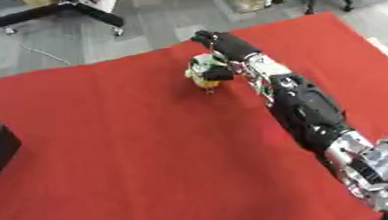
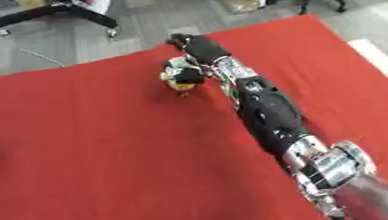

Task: Pick up the objects with one hand, pass them to the other hand, and then place them into the box on the other side of the table.

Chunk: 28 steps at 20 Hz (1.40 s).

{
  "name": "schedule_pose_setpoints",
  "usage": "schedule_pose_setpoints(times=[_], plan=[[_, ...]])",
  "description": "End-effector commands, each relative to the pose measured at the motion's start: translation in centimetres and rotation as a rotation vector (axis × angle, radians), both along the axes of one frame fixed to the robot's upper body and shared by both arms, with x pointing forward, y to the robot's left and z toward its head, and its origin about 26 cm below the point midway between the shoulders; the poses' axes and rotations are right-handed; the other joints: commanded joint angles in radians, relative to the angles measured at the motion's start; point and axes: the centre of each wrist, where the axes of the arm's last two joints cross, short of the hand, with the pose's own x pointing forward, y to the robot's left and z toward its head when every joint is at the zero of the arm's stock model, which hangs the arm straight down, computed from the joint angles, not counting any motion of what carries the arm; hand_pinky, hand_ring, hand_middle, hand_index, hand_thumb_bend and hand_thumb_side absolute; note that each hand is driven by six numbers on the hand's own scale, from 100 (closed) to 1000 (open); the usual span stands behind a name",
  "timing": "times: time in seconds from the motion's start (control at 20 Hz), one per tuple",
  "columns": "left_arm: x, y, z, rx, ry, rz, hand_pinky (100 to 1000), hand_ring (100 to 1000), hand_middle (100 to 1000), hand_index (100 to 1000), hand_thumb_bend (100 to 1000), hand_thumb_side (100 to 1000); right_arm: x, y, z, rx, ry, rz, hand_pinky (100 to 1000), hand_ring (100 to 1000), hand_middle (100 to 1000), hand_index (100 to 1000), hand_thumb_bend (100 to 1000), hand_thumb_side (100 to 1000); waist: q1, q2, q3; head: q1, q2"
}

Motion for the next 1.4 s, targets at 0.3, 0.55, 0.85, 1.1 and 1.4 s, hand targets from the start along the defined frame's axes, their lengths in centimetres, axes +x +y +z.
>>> schedule_pose_setpoints(times=[0.3,0.55,0.85,1.1,1.4], plan=[[-0.4,-0.1,0.5,0.006,-0.019,-0.007,668,517,552,725,417,753,0.0,-0.8,-0.5,-0.101,0.099,-0.028,744,743,849,978,100,881,0.002,-0.013,-0.005,0.001,-0.016],[-0.4,-0.1,0.4,0.007,-0.011,-0.005,669,517,552,724,413,758,-0.1,-0.6,0.4,-0.063,-0.018,0.009,395,320,338,514,100,285,0.003,-0.015,-0.014,0.007,-0.014],[-0.5,0.1,-0.1,0.037,0.015,0.021,671,518,553,723,401,771,-0.3,0.1,3.6,0.143,-0.397,0.050,257,167,131,256,100,155,0.002,-0.022,-0.031,0.020,-0.006],[-0.8,0.2,-1.1,0.094,0.070,0.052,672,516,549,718,367,799,-0.9,2.4,6.6,0.356,-0.511,0.138,249,158,123,245,100,335,-0.003,-0.031,-0.049,0.052,0.005],[-0.2,-0.3,-2.8,0.190,0.127,0.163,675,536,570,741,362,761,-3.5,9.1,9.7,0.629,-0.466,0.413,250,159,125,243,100,528,-0.004,-0.042,-0.070,0.159,0.015]])
